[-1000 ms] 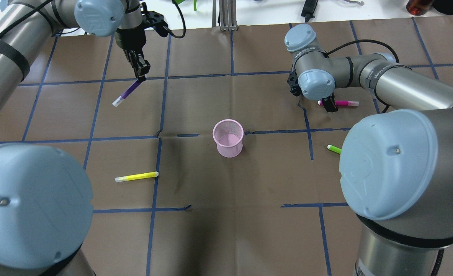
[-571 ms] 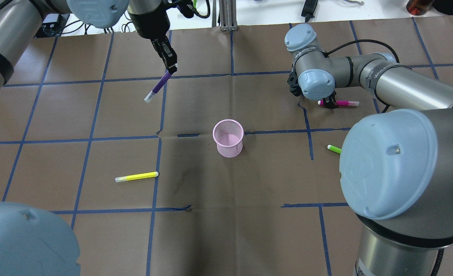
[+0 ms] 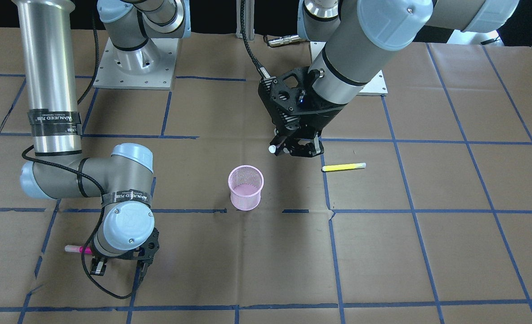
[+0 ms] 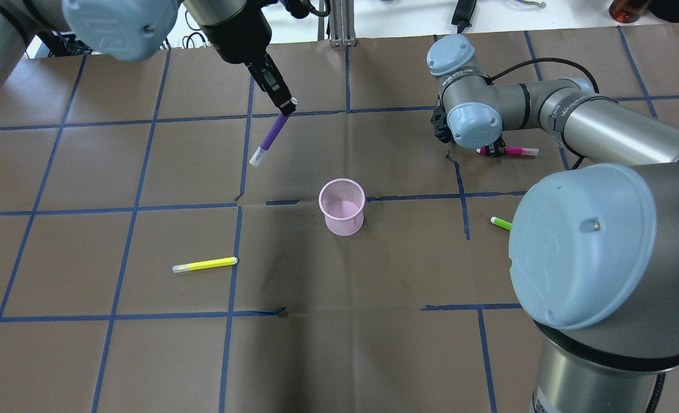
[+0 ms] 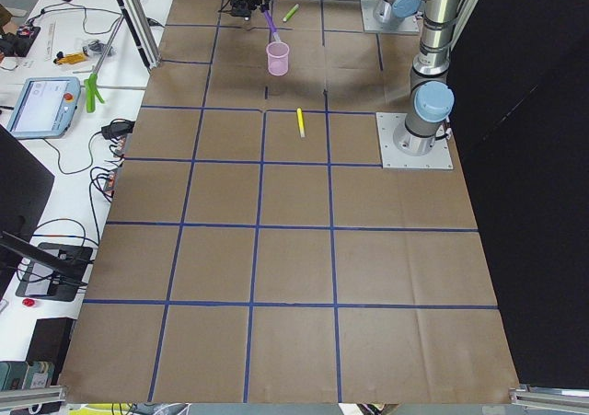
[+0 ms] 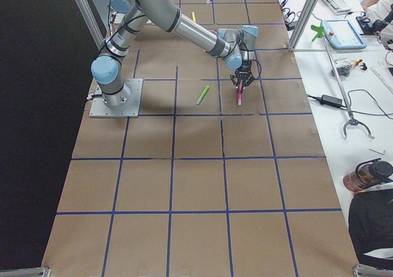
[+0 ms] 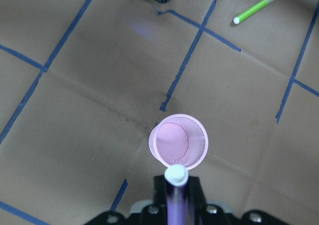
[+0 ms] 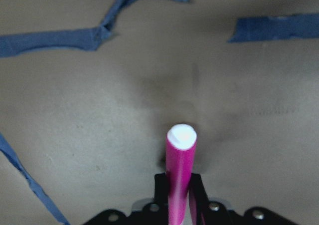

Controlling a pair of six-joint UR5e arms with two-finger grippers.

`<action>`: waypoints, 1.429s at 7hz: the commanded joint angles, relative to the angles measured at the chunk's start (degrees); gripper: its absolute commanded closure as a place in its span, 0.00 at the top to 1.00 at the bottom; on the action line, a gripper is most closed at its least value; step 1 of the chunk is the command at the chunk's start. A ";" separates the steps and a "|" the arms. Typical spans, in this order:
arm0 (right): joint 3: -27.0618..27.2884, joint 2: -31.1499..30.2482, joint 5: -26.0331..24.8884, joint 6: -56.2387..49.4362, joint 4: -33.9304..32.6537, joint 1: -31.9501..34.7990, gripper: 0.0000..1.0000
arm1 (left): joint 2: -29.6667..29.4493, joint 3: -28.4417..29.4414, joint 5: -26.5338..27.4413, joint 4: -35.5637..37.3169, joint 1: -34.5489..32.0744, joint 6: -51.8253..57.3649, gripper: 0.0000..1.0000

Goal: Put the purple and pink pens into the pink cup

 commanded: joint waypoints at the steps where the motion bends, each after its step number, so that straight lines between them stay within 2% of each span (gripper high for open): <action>1: -0.09 -0.01 0.11 -0.31 -0.58 0.01 0.08 | 0.74 -8.97 -4.14 16.10 -0.12 -3.12 0.00; 2: -0.78 -0.53 0.03 -1.44 -0.67 -0.16 0.08 | 0.56 -9.78 -7.80 18.16 -0.55 -3.24 0.00; 3: -1.92 -2.28 -0.24 -2.41 -0.49 -0.43 0.08 | -0.57 -10.48 -8.88 21.93 -2.04 -3.50 0.00; 6: -2.20 -10.53 1.59 -3.65 0.04 -1.22 0.08 | -3.57 -13.81 -8.89 23.89 -3.37 -3.68 0.00; 8: -1.94 -15.10 8.51 -3.56 0.30 -2.27 0.08 | -4.37 -18.20 -8.89 32.03 -3.55 -3.68 0.00; 9: -1.93 -17.91 14.47 -3.56 2.56 -2.36 0.08 | -4.89 -18.83 -8.80 33.46 -3.46 -3.59 0.00; 10: -2.11 -21.33 19.14 -3.48 8.94 -2.45 0.08 | -4.89 -19.10 -8.63 33.48 -3.46 -3.50 0.00</action>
